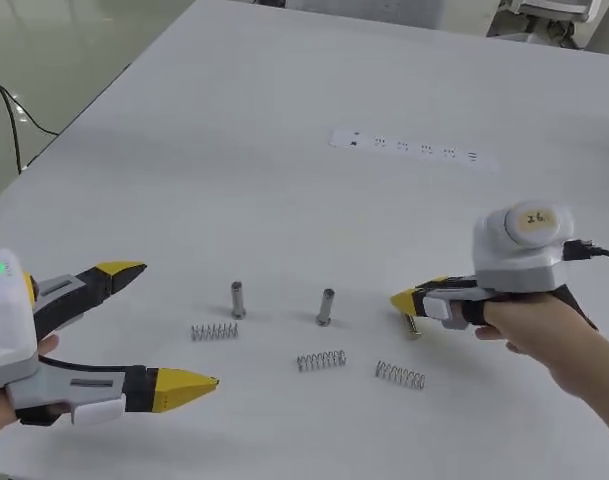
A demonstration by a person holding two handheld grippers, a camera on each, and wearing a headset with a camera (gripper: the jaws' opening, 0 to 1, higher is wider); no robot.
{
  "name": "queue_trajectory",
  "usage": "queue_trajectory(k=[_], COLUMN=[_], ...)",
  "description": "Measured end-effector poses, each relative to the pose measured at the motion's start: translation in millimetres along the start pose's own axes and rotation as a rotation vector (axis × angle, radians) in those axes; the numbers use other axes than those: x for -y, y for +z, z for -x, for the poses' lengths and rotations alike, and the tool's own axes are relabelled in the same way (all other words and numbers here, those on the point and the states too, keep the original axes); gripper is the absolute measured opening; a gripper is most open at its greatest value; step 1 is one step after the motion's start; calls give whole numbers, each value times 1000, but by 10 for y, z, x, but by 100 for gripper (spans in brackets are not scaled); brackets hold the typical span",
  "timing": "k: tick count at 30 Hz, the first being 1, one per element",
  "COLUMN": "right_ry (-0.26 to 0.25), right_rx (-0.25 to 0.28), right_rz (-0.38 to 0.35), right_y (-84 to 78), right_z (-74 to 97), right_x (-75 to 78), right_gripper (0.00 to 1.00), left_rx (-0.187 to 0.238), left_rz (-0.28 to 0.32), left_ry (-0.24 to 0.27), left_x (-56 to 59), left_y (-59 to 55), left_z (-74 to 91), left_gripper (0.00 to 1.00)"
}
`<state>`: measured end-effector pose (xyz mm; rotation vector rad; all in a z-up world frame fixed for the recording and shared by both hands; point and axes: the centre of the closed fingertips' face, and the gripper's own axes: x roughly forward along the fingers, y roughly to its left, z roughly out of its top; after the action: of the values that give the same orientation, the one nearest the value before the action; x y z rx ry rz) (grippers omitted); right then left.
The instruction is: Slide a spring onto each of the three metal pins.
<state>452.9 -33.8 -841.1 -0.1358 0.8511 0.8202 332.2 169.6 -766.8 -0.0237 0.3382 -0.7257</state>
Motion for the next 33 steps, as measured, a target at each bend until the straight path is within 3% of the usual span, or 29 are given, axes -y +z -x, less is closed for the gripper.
queue_trajectory(k=[7,12,16,24,33], right_ry=[-27,-41,-68,-68,-49], right_rx=[-28,-41,-47,-50,29], right_rz=[-20,12,37,64,42], right_y=[-67,-95,-75,-93,-25], right_z=[-70,-97,-64,-51,110], right_x=[58,38,64,66,10], right_gripper=[17,14,9,5,5], left_rx=[-5,16,13,8,9], left_rz=[5,26,22,22,24], left_ry=[2,6,6,3,7], left_x=[4,-6,-8,12,15], left_y=[-23,14,11,-8,-10], left_z=[19,31,28,20,16], left_gripper=[98,98,98,98,97])
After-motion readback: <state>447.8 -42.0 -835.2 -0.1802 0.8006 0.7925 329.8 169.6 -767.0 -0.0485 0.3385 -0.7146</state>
